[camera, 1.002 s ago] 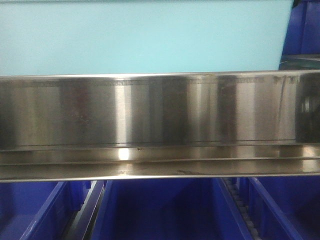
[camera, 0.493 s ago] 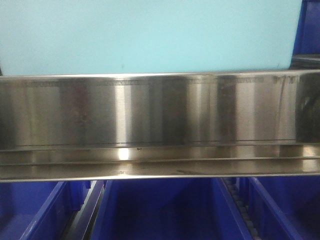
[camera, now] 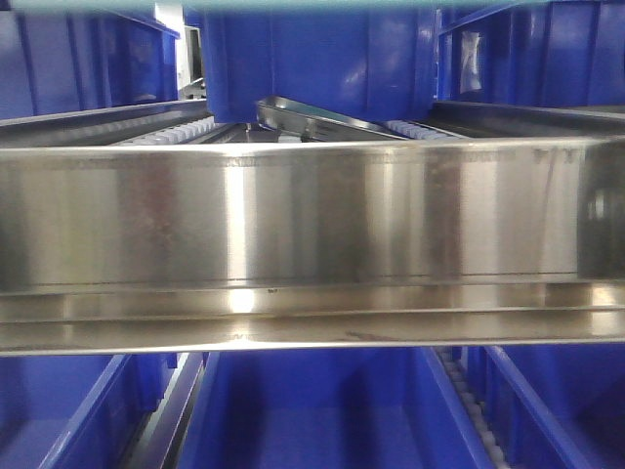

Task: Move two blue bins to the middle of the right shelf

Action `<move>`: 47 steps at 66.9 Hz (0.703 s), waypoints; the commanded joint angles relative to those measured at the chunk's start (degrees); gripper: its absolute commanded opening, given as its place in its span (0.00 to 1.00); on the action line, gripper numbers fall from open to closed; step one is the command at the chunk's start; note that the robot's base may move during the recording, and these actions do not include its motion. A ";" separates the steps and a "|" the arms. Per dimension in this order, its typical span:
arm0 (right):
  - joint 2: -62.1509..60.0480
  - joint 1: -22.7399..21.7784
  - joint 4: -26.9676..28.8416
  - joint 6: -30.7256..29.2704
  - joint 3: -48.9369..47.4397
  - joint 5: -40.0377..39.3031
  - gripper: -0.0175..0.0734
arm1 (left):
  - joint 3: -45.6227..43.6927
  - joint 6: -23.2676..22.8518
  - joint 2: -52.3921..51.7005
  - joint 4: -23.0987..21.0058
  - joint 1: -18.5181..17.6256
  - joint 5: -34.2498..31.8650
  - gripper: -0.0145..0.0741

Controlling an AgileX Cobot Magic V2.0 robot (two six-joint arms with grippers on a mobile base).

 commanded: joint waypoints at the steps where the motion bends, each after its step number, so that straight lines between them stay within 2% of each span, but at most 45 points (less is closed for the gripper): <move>1: -0.42 -0.10 0.17 -1.67 -3.04 -2.50 0.01 | -4.36 0.57 -1.54 -2.35 -0.37 -2.68 0.04; 8: -0.65 -0.10 0.17 -1.67 -4.92 -3.40 0.01 | -6.29 1.04 -1.54 -0.07 -0.37 -2.66 0.04; 16: -0.86 -0.10 0.17 -2.46 -4.90 -3.47 0.01 | -6.62 5.12 -1.54 3.63 -0.37 -5.56 0.04; 19: -0.86 -0.10 0.17 -3.42 -4.80 -3.47 0.01 | -6.62 5.23 -1.54 4.54 -0.37 -6.45 0.04; 47: -0.63 -0.10 0.17 -4.43 -4.80 -5.75 0.01 | -6.62 5.23 -1.54 4.24 -0.37 -6.10 0.04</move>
